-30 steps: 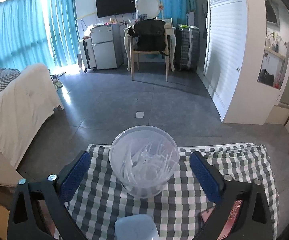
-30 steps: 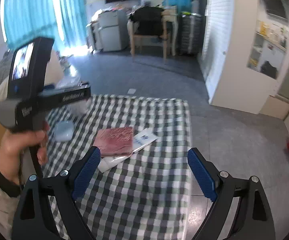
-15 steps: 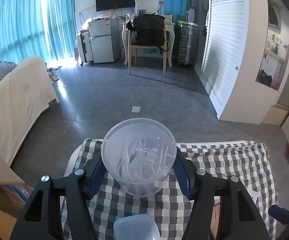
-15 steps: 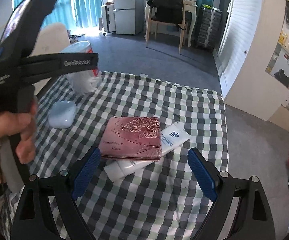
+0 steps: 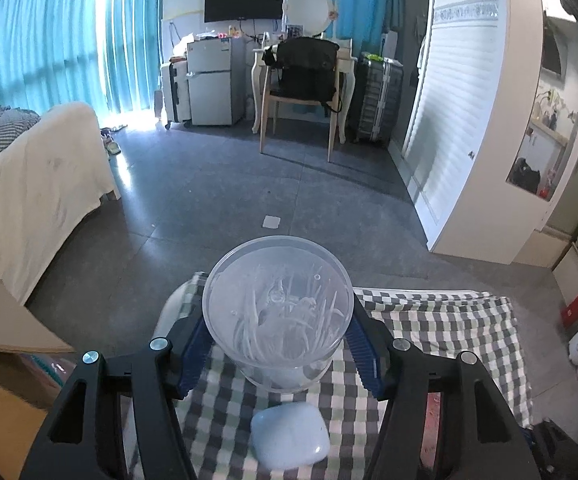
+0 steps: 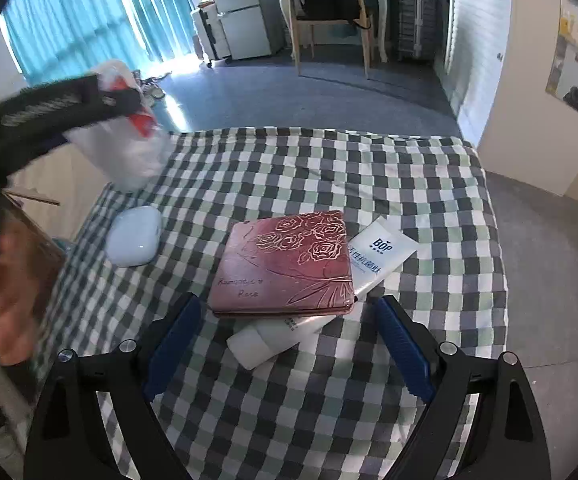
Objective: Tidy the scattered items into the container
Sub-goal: 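Grasp the pink notebook edge with the right gripper while the left gripper holds the cup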
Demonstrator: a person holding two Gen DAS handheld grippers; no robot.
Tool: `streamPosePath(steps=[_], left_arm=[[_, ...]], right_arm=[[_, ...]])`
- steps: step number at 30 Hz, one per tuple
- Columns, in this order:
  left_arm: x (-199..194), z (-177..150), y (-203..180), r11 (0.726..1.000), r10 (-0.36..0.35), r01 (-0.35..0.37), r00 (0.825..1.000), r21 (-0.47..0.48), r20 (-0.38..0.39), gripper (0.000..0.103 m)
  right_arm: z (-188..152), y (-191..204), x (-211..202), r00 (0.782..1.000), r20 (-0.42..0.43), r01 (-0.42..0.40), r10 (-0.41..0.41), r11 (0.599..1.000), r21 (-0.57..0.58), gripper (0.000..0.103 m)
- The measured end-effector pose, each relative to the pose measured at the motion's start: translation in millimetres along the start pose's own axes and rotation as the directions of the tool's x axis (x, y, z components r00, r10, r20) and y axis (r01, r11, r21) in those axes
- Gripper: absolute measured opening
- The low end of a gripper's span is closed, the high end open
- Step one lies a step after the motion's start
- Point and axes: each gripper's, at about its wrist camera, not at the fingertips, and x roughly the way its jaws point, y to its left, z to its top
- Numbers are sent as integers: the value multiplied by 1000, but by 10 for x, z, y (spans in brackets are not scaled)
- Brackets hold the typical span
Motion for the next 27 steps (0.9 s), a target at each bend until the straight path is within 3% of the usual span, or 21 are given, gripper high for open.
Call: streamPosePath(steps=[3, 5, 7, 9, 12, 15, 19, 27], left_arm=[[-138, -6, 41, 1000, -6, 6, 1000, -10, 6, 63], [-239, -1, 91, 1000, -10, 10, 1000, -15, 12, 63], [-322, 5, 125, 1000, -9, 10, 1000, -15, 22, 63], [-403, 16, 156, 1000, -8, 8, 999, -18, 33, 63], [-466, 41, 184, 999, -20, 21, 999, -29, 34, 63], [-509, 65, 205, 999, -26, 28, 999, -34, 38, 63], [-583, 84, 224, 999, -32, 33, 999, -34, 44, 63], [-654, 106, 262, 999, -33, 35, 998, -34, 57, 63]], right_arm=[[-43, 186, -48, 995, 28, 95, -93, 988, -118, 89], [-95, 312, -98, 983, 56, 180, -172, 958, -224, 89], [-172, 433, -144, 966, 95, 258, -240, 903, -344, 89], [-271, 562, -168, 943, 142, 332, -301, 820, -467, 89], [-391, 694, -152, 924, 182, 378, -336, 729, -571, 89], [-396, 702, -166, 949, 146, 313, -281, 765, -562, 88], [-389, 776, -76, 933, 154, 351, -326, 725, -592, 88], [-177, 727, 111, 946, 89, 308, -313, 775, -551, 88]])
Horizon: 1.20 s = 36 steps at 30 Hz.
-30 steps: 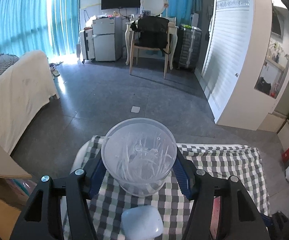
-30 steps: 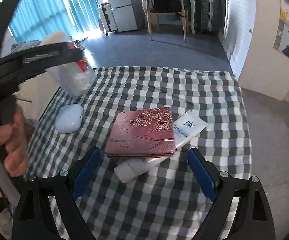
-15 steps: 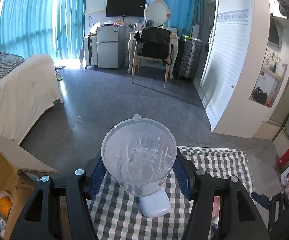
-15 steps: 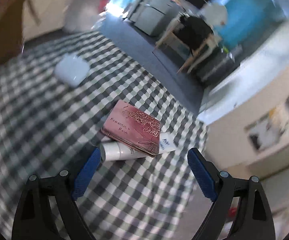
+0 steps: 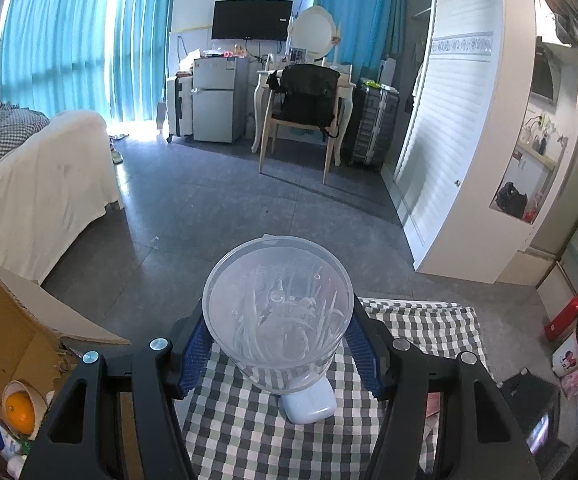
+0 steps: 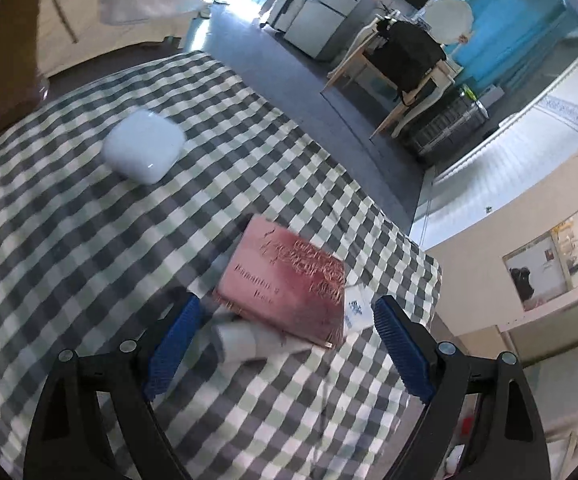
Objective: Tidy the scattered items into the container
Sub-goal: 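Grasp the pink notebook edge with the right gripper while the left gripper holds the cup, then lift the pink notebook upright with the right gripper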
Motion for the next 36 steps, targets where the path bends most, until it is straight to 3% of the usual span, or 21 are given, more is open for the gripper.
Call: streamPosePath(steps=[2, 3, 6, 9, 16, 28, 36], left_arm=[[-6, 1, 1, 1000, 0, 0, 1000, 0, 0, 63], [-5, 4, -3, 1000, 1, -1, 1000, 1, -1, 63], [-2, 3, -1, 1000, 2, -2, 1000, 1, -2, 63], [-1, 11, 5, 1000, 0, 0, 1000, 2, -2, 63], [-20, -9, -24, 1000, -6, 6, 1000, 11, 1, 63], [-83, -36, -57, 1000, -4, 4, 1000, 29, 1, 63], [-138, -56, -135, 999, -10, 9, 1000, 43, 9, 63]], right_arm=[[15, -38, 37, 999, -13, -36, 37, 999, 33, 77], [24, -59, 47, 998, -16, -55, 55, 997, 50, 62], [69, -92, 72, 999, -25, -46, 48, 997, 66, 53], [86, -94, 29, 1000, -9, -3, 4, 996, 85, 36], [63, -237, -120, 999, 35, -19, 13, 982, 188, 24], [-9, -547, -211, 996, 83, -66, 40, 942, 328, 17], [-258, -952, -166, 986, 124, -161, 114, 849, 504, 16]])
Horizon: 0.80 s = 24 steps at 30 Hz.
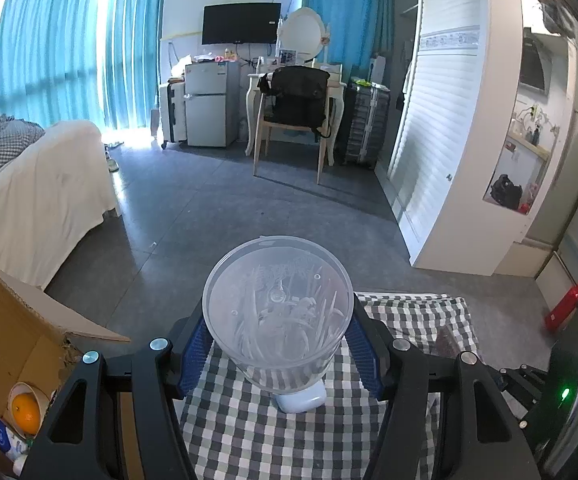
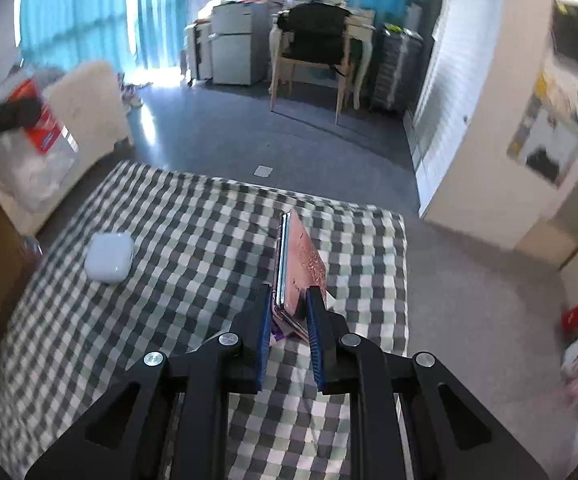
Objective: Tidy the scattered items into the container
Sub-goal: 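Lift the pink notebook upright with the right gripper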
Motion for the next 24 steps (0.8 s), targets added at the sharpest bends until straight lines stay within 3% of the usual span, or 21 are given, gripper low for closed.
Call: streamPosePath(steps=[9, 24], left_arm=[[10, -40, -78, 1000, -3, 3, 1000, 14, -8, 63], [0, -53, -77, 1000, 0, 0, 1000, 28, -12, 63]], right_arm=[[-80, -240, 75, 999, -11, 36, -36, 998, 54, 12], [-144, -376, 167, 1000, -12, 18, -17, 995, 102, 10]])
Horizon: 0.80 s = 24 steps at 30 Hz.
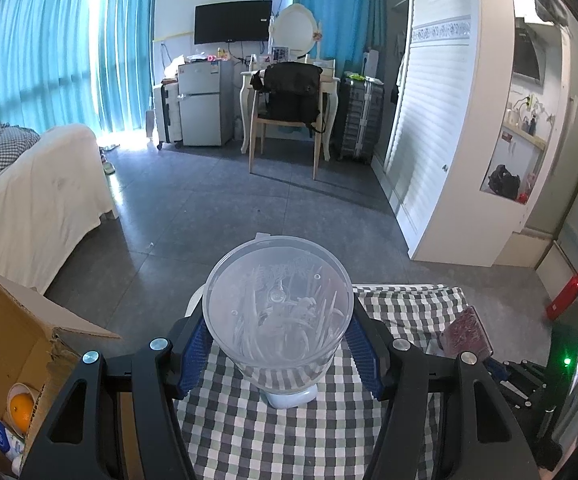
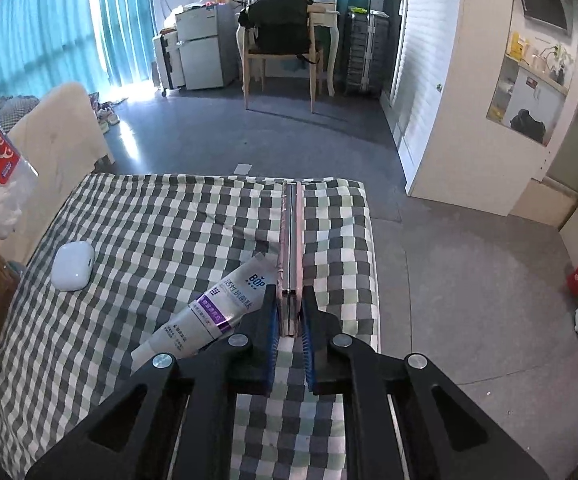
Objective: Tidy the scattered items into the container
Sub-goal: 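Lift the pink notebook upright with the right gripper, then hold the pink notebook above the table while the left gripper holds the clear cup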
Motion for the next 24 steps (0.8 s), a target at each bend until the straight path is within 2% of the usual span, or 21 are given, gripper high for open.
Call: streamPosePath(steps=[9, 17, 24], left_arm=[[-80, -31, -8, 1000, -4, 4, 1000, -1, 9, 63], [-401, -13, 65, 1000, 0, 1, 999, -17, 38, 63], [-679, -64, 170, 1000, 15, -14, 998, -28, 53, 63]], right_arm=[[12, 86, -285, 999, 50, -21, 22, 1000, -10, 9], [-43, 302, -752, 992, 105, -71, 74, 997, -35, 9], [-315, 395, -604, 996, 25, -83, 84, 996, -36, 10]])
